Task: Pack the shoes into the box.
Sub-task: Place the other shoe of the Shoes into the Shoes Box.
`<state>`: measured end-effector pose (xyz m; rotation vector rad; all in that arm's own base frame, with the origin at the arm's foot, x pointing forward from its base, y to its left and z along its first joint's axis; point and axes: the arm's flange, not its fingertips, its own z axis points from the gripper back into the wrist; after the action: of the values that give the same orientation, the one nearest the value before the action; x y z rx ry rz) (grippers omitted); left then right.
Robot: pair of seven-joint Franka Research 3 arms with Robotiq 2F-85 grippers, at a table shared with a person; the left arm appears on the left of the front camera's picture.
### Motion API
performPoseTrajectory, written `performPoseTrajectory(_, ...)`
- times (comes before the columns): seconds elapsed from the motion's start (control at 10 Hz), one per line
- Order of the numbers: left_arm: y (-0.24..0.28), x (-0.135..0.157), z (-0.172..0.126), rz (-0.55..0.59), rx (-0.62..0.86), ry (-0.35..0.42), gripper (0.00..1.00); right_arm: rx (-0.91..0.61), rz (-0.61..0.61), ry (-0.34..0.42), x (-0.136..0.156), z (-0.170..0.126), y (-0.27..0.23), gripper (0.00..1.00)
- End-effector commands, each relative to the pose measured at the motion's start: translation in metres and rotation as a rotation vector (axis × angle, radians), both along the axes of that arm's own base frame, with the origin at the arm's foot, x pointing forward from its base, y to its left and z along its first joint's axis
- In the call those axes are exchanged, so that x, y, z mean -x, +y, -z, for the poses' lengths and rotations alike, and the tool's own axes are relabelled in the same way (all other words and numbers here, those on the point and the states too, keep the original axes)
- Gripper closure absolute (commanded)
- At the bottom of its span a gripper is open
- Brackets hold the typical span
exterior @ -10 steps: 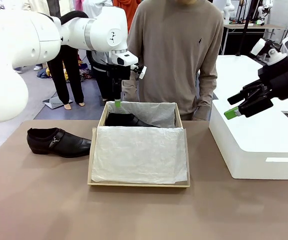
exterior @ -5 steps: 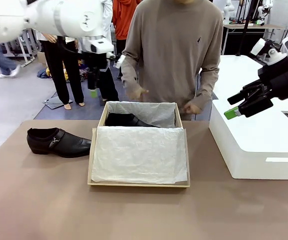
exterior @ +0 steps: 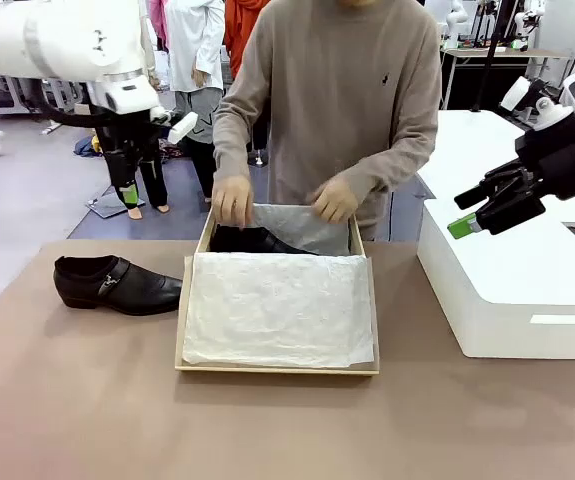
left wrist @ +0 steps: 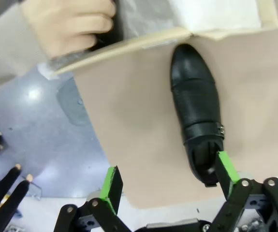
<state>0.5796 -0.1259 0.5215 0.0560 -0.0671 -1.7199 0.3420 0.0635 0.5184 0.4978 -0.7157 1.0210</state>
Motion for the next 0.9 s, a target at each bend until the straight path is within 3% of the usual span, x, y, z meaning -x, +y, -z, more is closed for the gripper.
performPoseTrajectory(0.0,0.024,0.025,0.017,0.029,0.038,-0.001,0.00,-0.027,-0.021,-0.022,-0.004,0.002,0.000,0.00)
performPoseTrajectory(0.3,0.037,0.019,0.034,-0.061,0.042,0.070,0.00,-0.027,-0.021,-0.022,-0.004,0.002,0.000,0.00)
performPoseTrajectory(0.4,0.033,0.020,0.025,-0.015,0.023,0.039,0.00,-0.027,-0.021,-0.022,-0.004,0.002,0.000,0.00)
performPoseTrajectory(0.8,0.033,0.020,0.025,-0.015,0.023,0.039,0.00,-0.027,-0.021,-0.022,-0.004,0.002,0.000,0.00)
